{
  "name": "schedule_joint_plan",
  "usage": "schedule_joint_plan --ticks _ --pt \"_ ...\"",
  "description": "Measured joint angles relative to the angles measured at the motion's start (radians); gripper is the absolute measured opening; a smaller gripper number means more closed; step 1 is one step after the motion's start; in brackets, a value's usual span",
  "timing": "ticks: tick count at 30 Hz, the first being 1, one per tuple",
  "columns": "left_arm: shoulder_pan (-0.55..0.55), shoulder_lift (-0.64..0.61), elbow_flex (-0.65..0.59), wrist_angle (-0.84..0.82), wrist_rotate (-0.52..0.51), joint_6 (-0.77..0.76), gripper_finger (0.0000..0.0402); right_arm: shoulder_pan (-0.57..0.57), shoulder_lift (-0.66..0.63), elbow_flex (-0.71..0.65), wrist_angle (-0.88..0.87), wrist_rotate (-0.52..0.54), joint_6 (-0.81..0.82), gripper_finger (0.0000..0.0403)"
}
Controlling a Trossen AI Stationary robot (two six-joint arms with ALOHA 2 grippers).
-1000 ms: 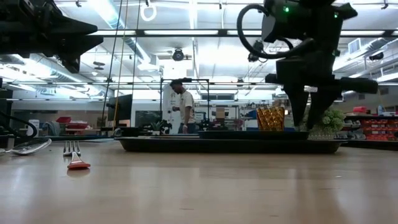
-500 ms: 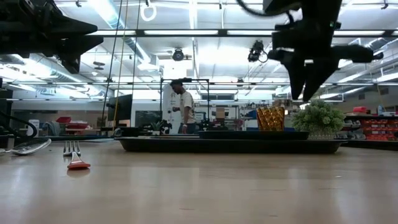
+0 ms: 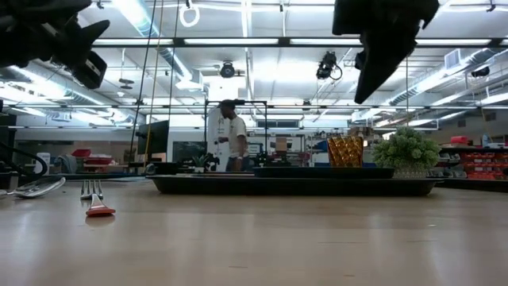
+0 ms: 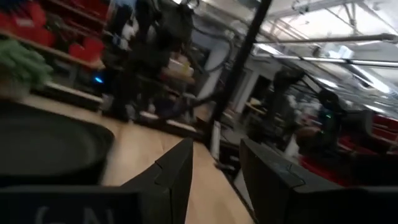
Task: Pick and place plate/cup/fork/spoon on tray
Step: Put the orange fork to the left of the black plate on the black tray
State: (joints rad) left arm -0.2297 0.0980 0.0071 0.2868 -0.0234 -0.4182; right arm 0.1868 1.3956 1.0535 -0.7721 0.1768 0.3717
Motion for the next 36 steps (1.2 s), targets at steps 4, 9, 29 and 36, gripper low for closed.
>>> schedule_joint_plan --ticks 4,9,29,36 --pt "-0.026 0.076 0.000 0.003 -0.011 -0.051 0.0141 0.001 0.015 -0.015 0.041 0.043 -0.059 0.0117" --pt "-0.074 0.215 0.036 -0.057 -0.097 -0.138 0.0141 -0.006 0.018 -0.016 0.059 0.312 -0.147 0.0117" --pt "-0.318 0.863 0.373 -0.387 -0.329 -0.987 0.0141 -0.143 -0.003 -0.153 1.011 0.461 -0.831 0.0116" --pt "-0.318 1.060 0.602 -0.638 -0.389 -1.188 0.0141 -0.245 -0.003 -0.275 1.405 0.416 -0.979 0.0116"
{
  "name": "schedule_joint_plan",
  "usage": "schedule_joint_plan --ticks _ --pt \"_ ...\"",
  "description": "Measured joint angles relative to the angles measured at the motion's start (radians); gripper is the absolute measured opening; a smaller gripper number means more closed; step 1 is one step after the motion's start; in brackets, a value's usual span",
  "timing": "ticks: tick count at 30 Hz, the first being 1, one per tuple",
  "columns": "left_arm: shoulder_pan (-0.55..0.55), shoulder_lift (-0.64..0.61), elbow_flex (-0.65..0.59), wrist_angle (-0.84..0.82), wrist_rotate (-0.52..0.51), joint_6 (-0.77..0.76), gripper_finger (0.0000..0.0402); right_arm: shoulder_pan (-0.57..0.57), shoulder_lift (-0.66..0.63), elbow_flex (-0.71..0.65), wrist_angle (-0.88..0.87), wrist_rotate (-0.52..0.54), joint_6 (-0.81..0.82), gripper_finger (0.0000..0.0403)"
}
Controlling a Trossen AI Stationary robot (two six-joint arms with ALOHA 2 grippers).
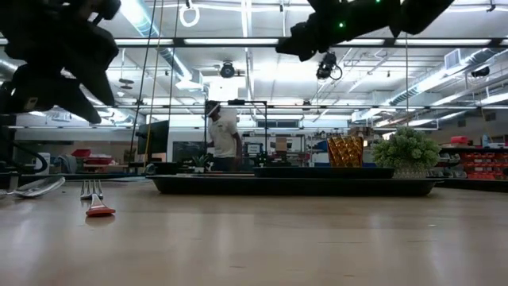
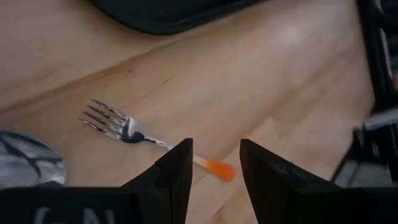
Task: Pick and place plate/cup/fork/spoon on tray
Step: Put the orange fork to the left of the black plate on the black tray
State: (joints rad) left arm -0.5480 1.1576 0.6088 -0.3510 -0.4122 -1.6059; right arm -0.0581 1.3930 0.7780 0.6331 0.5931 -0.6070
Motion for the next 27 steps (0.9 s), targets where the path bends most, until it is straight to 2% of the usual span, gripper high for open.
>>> schedule_joint_plan --ticks 8,14,17,21,27 --pt "0.000 0.253 0.209 -0.153 -0.032 -0.237 0.0141 -0.038 0.000 -0.097 0.254 0.014 -0.156 0.0116" --pt "0.000 0.457 0.456 -0.459 0.091 -0.403 0.0141 -0.036 0.000 -0.137 0.270 0.014 -0.155 0.0116" --pt "0.000 0.555 0.551 -0.558 0.137 -0.468 0.0141 -0.029 0.000 -0.141 0.271 0.003 -0.154 0.0116" --pt "0.007 0.644 0.596 -0.605 0.140 -0.552 0.0142 -0.023 0.000 -0.141 0.271 -0.065 -0.147 0.0116" --pt "0.022 0.692 0.596 -0.585 0.140 -0.668 0.0142 -0.034 0.000 -0.141 0.272 -0.169 -0.152 0.0116"
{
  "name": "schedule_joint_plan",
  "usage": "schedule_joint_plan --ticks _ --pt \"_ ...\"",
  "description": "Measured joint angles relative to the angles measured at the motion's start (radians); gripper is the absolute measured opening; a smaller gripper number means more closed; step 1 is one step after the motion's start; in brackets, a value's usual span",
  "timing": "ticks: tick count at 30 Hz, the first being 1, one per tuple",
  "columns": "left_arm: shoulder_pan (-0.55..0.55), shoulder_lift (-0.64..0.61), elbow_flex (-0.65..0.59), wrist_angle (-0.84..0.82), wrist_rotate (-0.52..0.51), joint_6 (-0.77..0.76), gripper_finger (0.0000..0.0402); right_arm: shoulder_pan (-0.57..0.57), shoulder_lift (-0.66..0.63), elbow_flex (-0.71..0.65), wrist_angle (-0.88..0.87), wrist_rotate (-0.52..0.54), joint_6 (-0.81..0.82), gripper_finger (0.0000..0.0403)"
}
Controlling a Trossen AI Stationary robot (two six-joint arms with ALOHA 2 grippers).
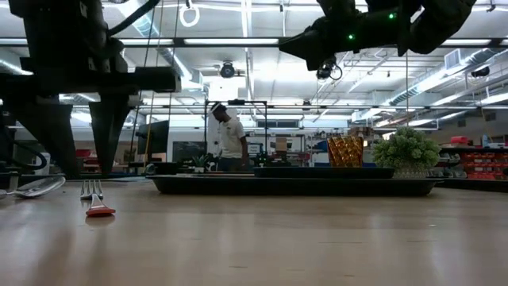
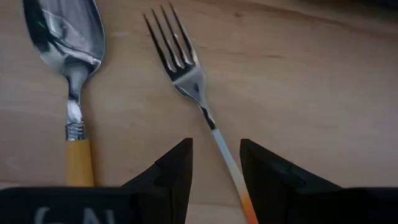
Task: Pick and place plate/cup/fork/spoon on tray
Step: Put the orange fork to the left of the black plate on the black tray
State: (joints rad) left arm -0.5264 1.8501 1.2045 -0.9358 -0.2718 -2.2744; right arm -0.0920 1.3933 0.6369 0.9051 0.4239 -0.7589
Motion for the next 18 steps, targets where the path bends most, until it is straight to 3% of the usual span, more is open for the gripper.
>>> schedule_joint_plan --ticks 18 --pt "0.073 0.070 0.000 0.032 0.102 -0.018 0.0141 -0.010 0.000 0.000 -0.025 -0.054 0.009 0.0116"
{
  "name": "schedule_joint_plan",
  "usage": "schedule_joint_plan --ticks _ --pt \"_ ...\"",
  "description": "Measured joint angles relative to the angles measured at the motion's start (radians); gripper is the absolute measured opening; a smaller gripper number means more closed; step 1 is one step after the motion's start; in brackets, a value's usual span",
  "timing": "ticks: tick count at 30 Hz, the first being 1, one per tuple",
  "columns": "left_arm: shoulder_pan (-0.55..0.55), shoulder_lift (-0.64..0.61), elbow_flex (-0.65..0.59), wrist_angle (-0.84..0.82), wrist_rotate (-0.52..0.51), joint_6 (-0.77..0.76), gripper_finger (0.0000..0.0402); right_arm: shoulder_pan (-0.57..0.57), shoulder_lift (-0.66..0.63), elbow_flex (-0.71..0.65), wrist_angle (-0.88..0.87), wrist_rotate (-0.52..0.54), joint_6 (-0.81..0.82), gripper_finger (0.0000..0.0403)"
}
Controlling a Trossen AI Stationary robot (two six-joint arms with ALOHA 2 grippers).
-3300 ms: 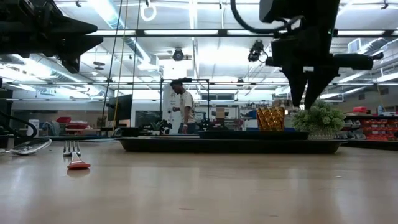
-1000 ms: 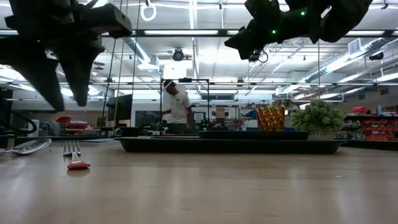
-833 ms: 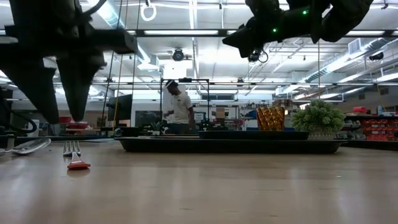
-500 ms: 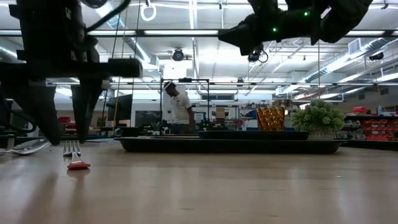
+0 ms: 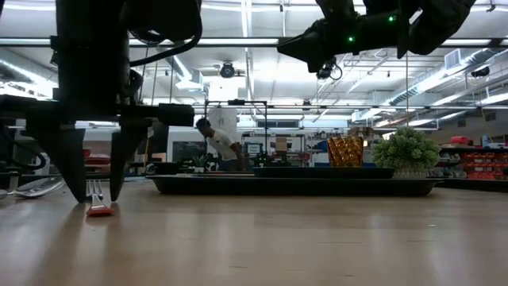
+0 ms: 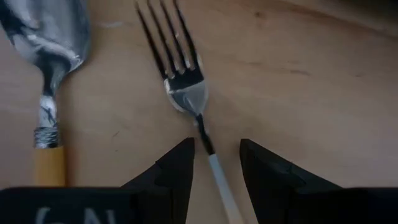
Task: Pick and place plate/cup/fork/spoon on tray
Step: Put the orange fork to the left of the black plate on the black tray
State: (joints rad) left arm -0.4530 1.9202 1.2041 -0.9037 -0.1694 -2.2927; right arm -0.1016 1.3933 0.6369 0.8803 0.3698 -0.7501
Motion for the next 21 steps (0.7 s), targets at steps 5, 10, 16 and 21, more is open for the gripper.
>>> schedule_joint_plan --ticks 5,10,16,21 --pt "-0.015 0.000 0.000 -0.001 0.008 0.004 0.0141 0.001 0.000 0.000 -0.001 -0.002 0.035 0.0116" --pt "-0.028 0.000 0.000 -0.001 0.009 0.008 0.0123 0.001 0.000 0.000 -0.006 -0.005 0.040 0.0116" --pt "-0.028 0.000 0.000 0.001 0.012 0.029 0.0080 0.001 0.000 0.000 -0.006 -0.005 0.040 0.0116" --pt "-0.028 0.000 0.000 0.009 0.012 0.059 0.0049 0.001 0.000 0.000 -0.006 -0.005 0.040 0.0116"
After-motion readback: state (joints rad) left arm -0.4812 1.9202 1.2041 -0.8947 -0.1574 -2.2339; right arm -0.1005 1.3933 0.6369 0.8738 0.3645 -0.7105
